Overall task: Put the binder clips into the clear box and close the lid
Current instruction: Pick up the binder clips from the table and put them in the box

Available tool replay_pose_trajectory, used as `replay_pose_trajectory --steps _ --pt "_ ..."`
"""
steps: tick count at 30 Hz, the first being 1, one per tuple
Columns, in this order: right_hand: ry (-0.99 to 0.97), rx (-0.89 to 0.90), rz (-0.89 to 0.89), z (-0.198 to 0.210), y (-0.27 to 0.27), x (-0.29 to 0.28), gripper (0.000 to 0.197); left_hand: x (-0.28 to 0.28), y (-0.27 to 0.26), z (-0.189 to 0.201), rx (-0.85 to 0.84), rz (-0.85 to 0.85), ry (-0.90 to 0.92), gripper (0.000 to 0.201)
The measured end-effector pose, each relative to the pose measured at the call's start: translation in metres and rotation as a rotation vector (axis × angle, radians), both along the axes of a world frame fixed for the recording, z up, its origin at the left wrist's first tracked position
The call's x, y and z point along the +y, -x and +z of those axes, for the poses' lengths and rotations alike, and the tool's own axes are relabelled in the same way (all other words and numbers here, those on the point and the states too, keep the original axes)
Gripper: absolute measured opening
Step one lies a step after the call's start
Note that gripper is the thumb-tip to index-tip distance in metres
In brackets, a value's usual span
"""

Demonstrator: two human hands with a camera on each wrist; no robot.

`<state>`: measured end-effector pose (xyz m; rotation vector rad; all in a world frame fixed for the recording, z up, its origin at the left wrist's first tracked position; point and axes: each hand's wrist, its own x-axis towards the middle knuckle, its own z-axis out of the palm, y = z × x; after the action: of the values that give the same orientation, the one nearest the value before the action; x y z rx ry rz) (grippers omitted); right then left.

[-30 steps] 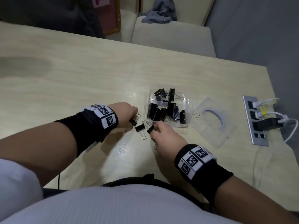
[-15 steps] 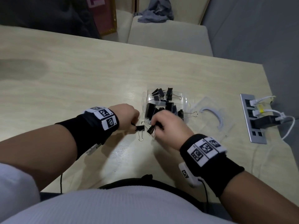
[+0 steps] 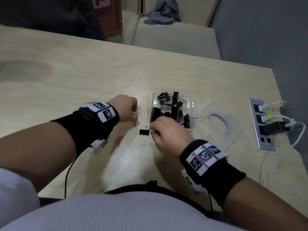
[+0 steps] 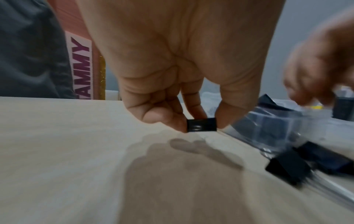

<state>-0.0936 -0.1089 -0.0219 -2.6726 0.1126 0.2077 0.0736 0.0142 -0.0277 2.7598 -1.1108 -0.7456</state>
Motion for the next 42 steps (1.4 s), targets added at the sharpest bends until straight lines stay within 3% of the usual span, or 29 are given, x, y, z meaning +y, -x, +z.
replay_pose_trajectory --steps 4,11,15,19,22,27,32,36,42 --pt "0.159 0.113 0.189 -0.022 0.013 0.017 0.039 -0.015 -0.008 0.021 -0.029 0.052 0.18 0.02" --pt "0.235 0.167 0.126 -0.029 0.026 0.009 0.041 -0.059 -0.001 0.043 0.015 0.086 0.489 0.033" --pt "0.272 0.172 0.014 -0.035 0.038 0.005 0.045 -0.057 0.004 0.046 -0.017 0.013 0.339 0.019" --pt "0.205 0.206 -0.04 -0.036 0.04 0.003 0.049 -0.032 0.025 0.039 0.048 -0.193 -0.132 0.022" --pt "0.147 0.174 -0.023 -0.031 0.036 0.003 0.037 -0.017 0.045 0.029 0.049 -0.37 -0.327 0.034" --pt "0.094 -0.068 0.039 -0.004 0.023 -0.001 0.015 -0.008 0.061 0.015 0.083 -0.463 -0.304 0.046" --pt "-0.059 -0.29 -0.405 0.02 -0.007 -0.043 0.018 -0.008 0.06 0.011 0.107 -0.41 -0.243 0.061" --pt "-0.01 -0.226 -0.539 0.029 -0.016 -0.07 0.043 -0.004 0.069 0.002 0.054 -0.415 -0.202 0.048" --pt "0.113 -0.101 -0.458 0.006 0.01 -0.062 0.035 -0.006 0.074 0.003 0.022 -0.5 -0.211 0.024"
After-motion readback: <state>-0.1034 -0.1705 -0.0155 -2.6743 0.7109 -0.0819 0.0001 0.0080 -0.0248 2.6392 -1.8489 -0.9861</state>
